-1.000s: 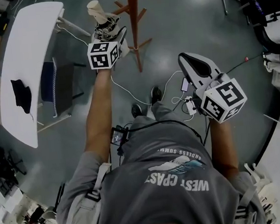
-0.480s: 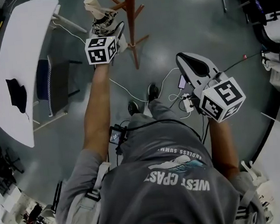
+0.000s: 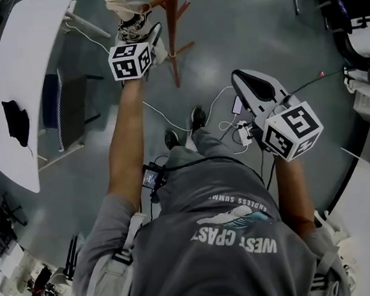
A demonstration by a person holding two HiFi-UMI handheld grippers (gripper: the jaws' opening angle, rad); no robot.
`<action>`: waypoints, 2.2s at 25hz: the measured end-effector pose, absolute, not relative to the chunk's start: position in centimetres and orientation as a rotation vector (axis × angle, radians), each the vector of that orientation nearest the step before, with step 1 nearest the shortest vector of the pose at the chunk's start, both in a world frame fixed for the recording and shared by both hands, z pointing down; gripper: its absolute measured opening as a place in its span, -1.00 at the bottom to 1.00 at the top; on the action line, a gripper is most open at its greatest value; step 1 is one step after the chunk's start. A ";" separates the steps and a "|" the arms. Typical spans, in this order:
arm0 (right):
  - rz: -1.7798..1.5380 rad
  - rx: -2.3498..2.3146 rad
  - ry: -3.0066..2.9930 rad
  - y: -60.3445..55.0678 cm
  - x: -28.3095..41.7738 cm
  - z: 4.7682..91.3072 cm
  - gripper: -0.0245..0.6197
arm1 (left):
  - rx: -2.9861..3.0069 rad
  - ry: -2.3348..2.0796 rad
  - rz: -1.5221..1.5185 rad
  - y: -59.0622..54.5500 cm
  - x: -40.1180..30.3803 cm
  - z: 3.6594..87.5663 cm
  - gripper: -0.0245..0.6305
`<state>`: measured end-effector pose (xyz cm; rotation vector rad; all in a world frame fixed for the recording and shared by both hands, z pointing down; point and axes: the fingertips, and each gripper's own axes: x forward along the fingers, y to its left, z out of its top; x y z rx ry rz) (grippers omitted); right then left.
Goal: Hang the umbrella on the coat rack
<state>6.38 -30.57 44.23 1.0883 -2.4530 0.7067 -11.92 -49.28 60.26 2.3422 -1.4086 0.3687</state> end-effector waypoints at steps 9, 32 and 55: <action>0.715 1.070 -2.445 -30.4 6.1 44.7 -0.83 | 2.301 -1.402 0.337 -48.3 -11.7 62.3 0.04; 0.742 1.063 -2.455 -30.3 5.9 45.2 -0.83 | 2.236 -1.218 0.617 -43.2 -10.0 70.8 0.04; 0.724 1.164 -2.485 -27.9 7.0 43.4 -0.83 | 2.236 -0.990 1.052 -38.5 -9.8 75.0 0.18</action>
